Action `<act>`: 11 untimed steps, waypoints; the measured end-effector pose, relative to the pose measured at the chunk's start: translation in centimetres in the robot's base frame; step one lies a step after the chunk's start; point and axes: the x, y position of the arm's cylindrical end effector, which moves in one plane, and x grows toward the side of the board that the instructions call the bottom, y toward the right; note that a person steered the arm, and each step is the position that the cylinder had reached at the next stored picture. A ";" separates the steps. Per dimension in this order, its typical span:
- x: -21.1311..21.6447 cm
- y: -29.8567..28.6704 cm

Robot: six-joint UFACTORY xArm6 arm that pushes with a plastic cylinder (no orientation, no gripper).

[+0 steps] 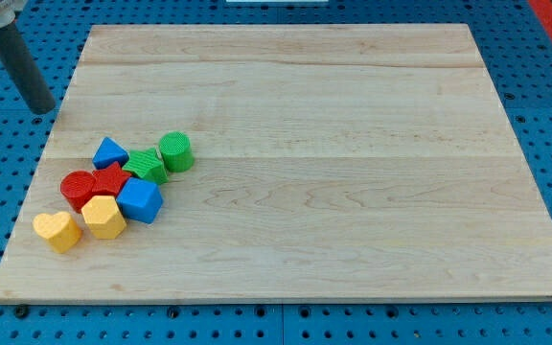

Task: Push the blue triangle into the red blocks

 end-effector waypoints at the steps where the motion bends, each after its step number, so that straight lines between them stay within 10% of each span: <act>1: 5.9 0.0; 4: 13.5 4.2; 9: 4.9 11.6; 11: 8.4 12.8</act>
